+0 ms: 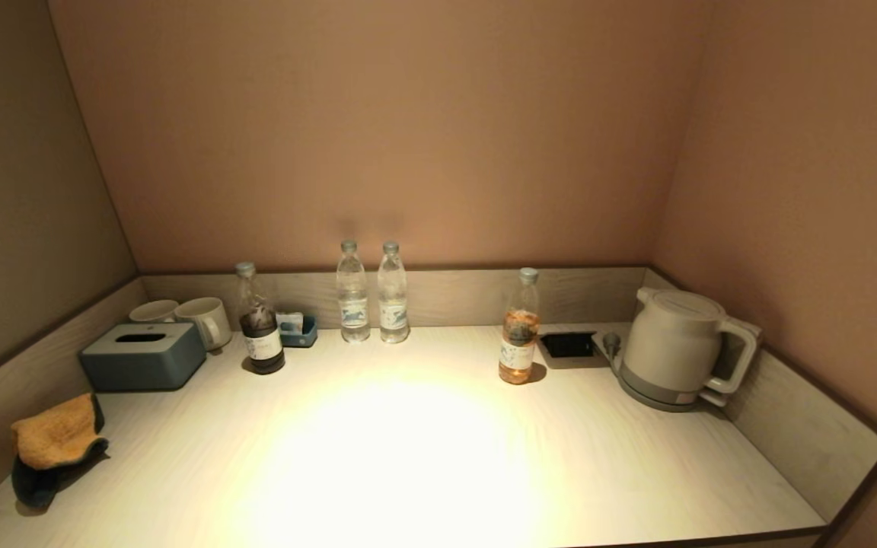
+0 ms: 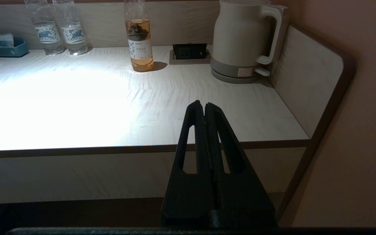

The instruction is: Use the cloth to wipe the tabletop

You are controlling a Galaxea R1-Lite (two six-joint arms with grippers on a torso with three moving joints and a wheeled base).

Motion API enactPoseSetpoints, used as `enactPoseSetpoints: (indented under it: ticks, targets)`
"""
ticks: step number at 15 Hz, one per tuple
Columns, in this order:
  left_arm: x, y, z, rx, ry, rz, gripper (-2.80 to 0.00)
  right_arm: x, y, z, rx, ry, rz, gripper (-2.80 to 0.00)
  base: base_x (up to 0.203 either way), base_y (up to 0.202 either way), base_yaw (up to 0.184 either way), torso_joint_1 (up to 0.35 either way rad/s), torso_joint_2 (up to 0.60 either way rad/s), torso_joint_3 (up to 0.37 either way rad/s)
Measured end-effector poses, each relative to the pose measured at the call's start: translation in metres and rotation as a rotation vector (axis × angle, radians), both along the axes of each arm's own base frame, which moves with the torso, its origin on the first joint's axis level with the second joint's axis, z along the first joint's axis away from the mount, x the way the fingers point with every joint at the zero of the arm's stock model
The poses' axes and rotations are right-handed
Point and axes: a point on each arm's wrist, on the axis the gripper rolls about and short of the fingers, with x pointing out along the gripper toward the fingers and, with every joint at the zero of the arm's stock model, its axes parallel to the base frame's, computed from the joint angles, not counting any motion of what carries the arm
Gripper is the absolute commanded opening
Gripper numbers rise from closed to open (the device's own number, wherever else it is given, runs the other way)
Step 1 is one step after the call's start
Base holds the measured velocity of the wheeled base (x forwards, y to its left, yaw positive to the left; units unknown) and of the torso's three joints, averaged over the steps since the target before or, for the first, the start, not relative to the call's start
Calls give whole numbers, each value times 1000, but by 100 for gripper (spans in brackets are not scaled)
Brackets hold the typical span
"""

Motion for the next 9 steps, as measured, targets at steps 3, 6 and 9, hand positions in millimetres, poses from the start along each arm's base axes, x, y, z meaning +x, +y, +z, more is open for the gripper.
enactPoseSetpoints:
  ticks: [3,6,9]
  targets:
    - [0,0,0,0,0,-1,-280,0,0,0,0,0,0,-280,0,0,0,0,0,0]
    - [0,0,0,-2,0,1,-280,0,0,0,0,0,0,-280,0,0,0,0,0,0]
    - [0,0,0,-1,0,0,-280,0,0,0,0,0,0,-280,0,0,0,0,0,0]
